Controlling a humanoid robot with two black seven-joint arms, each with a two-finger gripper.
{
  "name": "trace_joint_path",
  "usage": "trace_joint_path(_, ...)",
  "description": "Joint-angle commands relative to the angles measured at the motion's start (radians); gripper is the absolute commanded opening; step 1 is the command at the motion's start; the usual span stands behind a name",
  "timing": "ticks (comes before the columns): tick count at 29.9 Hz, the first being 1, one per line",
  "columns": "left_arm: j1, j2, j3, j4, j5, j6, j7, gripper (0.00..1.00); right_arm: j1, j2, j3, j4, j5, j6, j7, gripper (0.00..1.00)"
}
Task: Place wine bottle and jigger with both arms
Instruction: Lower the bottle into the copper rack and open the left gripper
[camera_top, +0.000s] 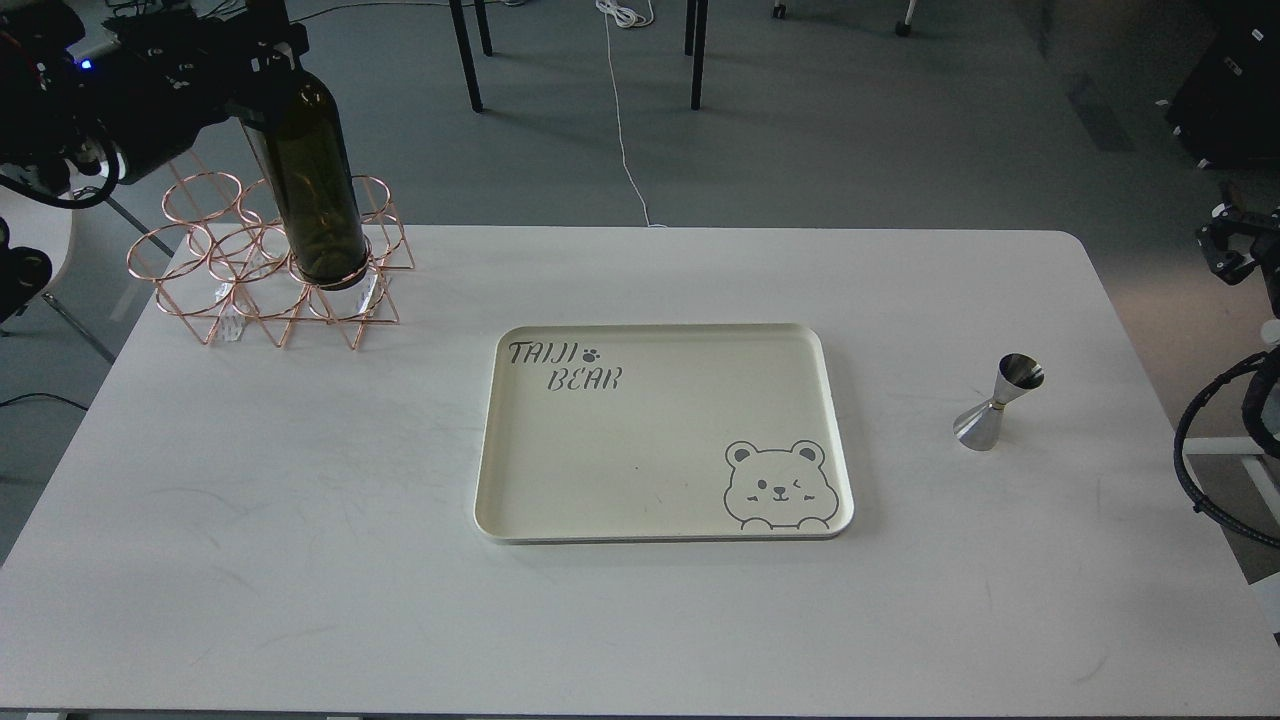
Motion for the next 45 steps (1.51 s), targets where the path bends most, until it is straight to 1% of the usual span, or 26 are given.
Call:
trace_joint_path(1, 0.0, -0.003, 0.029, 0.019, -0.004, 0.015, -0.002, 0.16, 0.0, 0.0, -0.001, 0.0, 0.0, 0.0, 0.0, 0.99)
trace_joint_path(4, 0.0, -0.014, 0.032, 0.033, -0.005, 0.038, -0.002, 0.17, 0.0, 0.0, -0.001, 0.0, 0.0, 0.0, 0.0, 0.99)
trace_joint_path(11, 0.025, -0.017, 0.032, 0.057, -0.007, 0.042, -0.02, 0.2, 0.0, 0.0, -0.004, 0.0, -0.002, 0.0, 0.0, 0.99)
trace_joint_path(16, 0.036, -0.02, 0.032, 0.06, -0.007, 0.042, -0.022, 0.21, 0.0, 0.0, -0.004, 0.0, -0.002, 0.0, 0.0, 0.99)
trace_joint_path(22, 0.04, -0.034, 0.032, 0.062, -0.007, 0.044, -0.02, 0.26, 0.0, 0.0, -0.004, 0.0, -0.002, 0.0, 0.0, 0.99)
trace_joint_path(26, 0.051, -0.042, 0.032, 0.085, -0.007, 0.046, -0.02, 0.27, 0.0, 0.0, -0.003, 0.0, 0.0, 0.0, 0.0, 0.99)
trace_joint_path(30, 0.053, -0.042, 0.032, 0.087, -0.007, 0.058, -0.022, 0.29, 0.0, 0.0, -0.003, 0.0, -0.002, 0.0, 0.0, 0.99)
trace_joint_path(36, 0.053, -0.054, 0.032, 0.088, -0.007, 0.059, -0.02, 0.4, 0.0, 0.0, -0.003, 0.0, -0.002, 0.0, 0.0, 0.99)
trace_joint_path(38, 0.053, -0.054, 0.032, 0.088, -0.007, 0.059, -0.02, 0.47, 0.0, 0.0, -0.003, 0.0, -0.002, 0.0, 0.0, 0.99)
trace_joint_path(40, 0.054, -0.055, 0.032, 0.088, -0.005, 0.061, -0.02, 0.58, 0.0, 0.0, -0.003, 0.0, -0.002, 0.0, 0.0, 0.99)
trace_joint_path(45, 0.053, -0.057, 0.032, 0.088, -0.007, 0.061, -0.02, 0.67, 0.0, 0.0, -0.003, 0.0, -0.002, 0.0, 0.0, 0.99)
